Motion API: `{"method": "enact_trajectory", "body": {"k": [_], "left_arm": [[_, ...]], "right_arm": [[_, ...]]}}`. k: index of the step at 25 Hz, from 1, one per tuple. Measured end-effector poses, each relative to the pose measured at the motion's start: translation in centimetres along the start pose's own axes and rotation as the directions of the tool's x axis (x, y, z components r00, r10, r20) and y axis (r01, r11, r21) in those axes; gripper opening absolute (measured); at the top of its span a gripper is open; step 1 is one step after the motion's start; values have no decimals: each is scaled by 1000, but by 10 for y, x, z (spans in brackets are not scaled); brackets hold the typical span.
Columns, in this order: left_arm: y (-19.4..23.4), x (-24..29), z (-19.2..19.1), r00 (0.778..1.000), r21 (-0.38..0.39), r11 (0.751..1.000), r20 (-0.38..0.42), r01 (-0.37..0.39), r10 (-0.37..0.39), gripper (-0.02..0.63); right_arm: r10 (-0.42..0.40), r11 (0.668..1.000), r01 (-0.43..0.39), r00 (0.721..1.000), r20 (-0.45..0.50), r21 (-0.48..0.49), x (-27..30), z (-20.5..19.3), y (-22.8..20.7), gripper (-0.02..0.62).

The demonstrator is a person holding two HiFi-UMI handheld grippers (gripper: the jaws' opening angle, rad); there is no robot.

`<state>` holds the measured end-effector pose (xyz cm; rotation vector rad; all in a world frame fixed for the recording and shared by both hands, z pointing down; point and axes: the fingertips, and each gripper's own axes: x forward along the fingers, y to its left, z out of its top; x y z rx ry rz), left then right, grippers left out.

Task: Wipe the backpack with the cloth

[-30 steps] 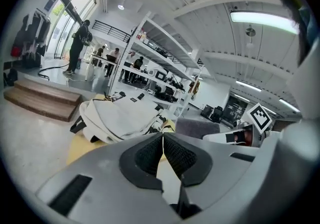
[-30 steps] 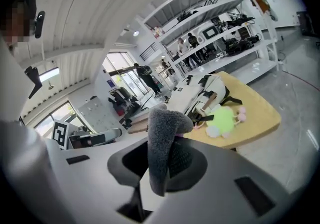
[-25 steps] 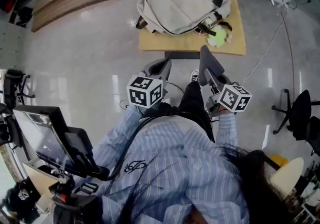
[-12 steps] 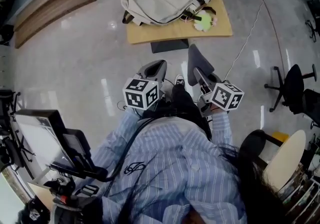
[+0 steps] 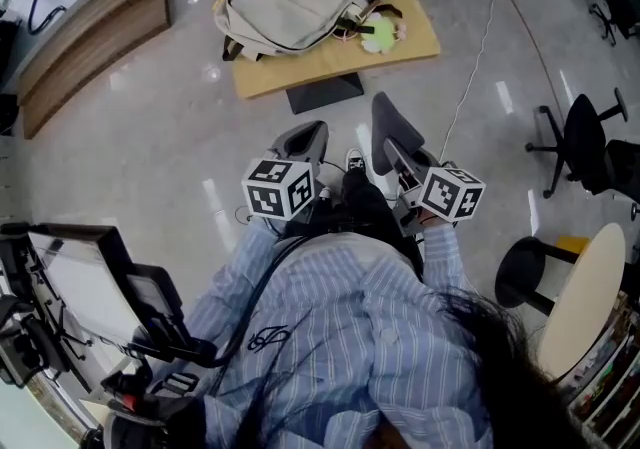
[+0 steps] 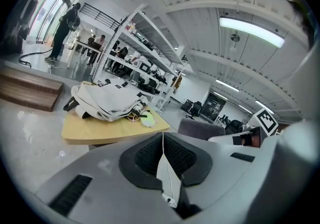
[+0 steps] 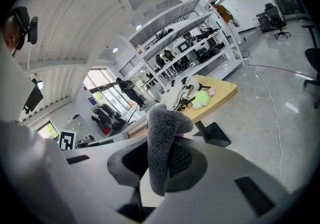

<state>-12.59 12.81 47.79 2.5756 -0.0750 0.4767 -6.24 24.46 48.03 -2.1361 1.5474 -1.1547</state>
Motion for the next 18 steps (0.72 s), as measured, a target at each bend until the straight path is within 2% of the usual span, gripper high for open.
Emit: {"method": "enact_trajectory", "body": {"k": [7, 18], "left_arm": [[-3, 0, -5, 1000, 4, 1000, -12, 17, -17, 9], [17, -8, -13, 1000, -22, 1000, 8, -21, 21, 9]], "right_arm": [[-19, 999, 19, 1000, 13, 41, -7, -11, -8, 57], [-10, 999, 10, 1000, -6, 49, 3, -25, -14, 55]]}}
